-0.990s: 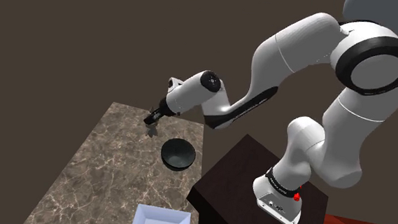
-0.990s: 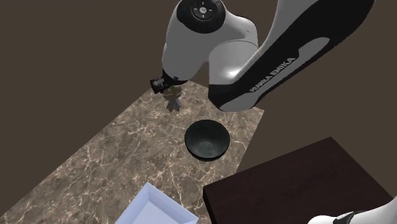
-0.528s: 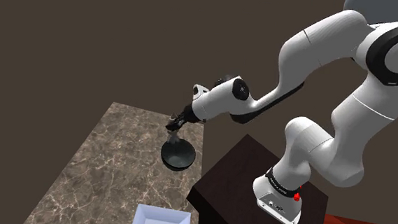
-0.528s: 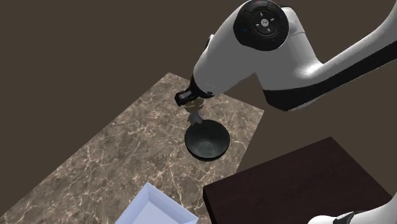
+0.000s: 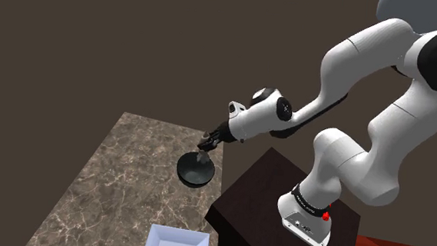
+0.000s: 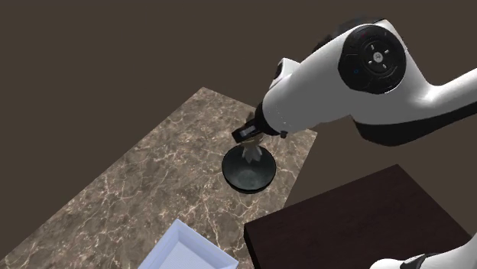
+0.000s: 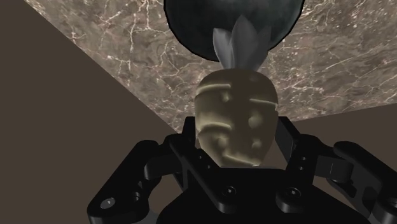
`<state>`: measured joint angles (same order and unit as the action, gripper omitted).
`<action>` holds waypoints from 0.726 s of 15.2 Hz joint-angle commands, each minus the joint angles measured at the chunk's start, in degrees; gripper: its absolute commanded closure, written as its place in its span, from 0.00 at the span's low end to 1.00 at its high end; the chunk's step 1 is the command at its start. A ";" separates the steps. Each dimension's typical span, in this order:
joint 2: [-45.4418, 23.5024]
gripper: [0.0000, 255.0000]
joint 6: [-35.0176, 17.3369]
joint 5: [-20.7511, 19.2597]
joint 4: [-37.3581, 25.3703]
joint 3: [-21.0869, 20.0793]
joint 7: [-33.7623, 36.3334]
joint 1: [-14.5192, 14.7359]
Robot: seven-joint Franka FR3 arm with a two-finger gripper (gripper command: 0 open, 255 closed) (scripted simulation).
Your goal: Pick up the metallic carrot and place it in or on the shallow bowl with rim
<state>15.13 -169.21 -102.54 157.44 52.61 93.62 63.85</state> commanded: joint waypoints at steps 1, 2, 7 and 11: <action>-2.63 1.00 -1.41 -5.41 -1.27 1.67 6.47 1.89; -4.16 1.00 -2.17 -8.57 -2.08 2.86 10.31 3.31; -13.63 1.00 -6.53 -29.81 -7.55 11.78 37.90 15.37; -21.59 1.00 -8.11 -53.66 -12.08 -0.43 70.28 9.02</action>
<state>-5.16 -177.57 -151.20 145.91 56.60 156.97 76.16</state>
